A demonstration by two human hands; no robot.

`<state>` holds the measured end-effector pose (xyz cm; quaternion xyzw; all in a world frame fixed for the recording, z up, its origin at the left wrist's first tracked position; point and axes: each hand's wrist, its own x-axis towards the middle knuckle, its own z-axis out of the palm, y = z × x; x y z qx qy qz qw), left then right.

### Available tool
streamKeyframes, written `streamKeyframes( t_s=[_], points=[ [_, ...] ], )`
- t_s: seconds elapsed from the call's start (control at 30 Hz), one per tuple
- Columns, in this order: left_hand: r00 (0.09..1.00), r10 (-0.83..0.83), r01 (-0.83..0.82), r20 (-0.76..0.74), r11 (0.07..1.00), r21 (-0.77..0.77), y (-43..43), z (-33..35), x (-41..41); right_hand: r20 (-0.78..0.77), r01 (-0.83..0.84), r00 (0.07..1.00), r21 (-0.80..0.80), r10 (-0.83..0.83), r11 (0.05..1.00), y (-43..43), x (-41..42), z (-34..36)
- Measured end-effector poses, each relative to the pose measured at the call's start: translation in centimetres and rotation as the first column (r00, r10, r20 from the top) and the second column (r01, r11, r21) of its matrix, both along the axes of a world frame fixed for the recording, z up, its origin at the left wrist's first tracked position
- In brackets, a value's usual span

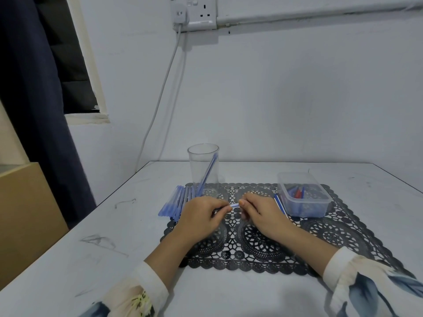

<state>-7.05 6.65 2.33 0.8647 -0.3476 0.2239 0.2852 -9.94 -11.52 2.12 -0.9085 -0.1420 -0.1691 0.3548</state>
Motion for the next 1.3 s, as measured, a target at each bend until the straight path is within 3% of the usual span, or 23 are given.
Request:
streamKeyframes(
  t_s=[0.17,0.4,0.67,0.87,1.3],
  points=[
    [0.999,0.016,-0.016,-0.032,1.000,0.002,-0.1,0.2,0.0,-0.026,-0.030,0.999,0.061,0.032,0.998,-0.2,0.0,-0.2],
    [0.993,-0.070,0.071,-0.091,0.997,0.013,0.0,-0.1,0.4,0.068,0.015,0.998,-0.054,-0.011,0.998,-0.2,0.1,-0.1],
    [0.994,-0.098,0.097,-0.040,0.995,-0.002,0.0,-0.3,0.6,0.059,0.032,0.998,-0.191,-0.021,0.981,-0.6,0.1,-0.3],
    [0.995,-0.095,0.095,-0.009,0.995,-0.015,0.2,-0.4,0.8,-0.010,-0.006,1.000,-0.123,0.005,0.992,-0.4,0.0,-0.4],
    [0.991,-0.100,0.105,0.090,0.993,-0.053,0.2,-0.7,1.1,0.095,0.038,0.995,-0.216,-0.018,0.976,-0.4,-0.2,-0.2]
  ],
)
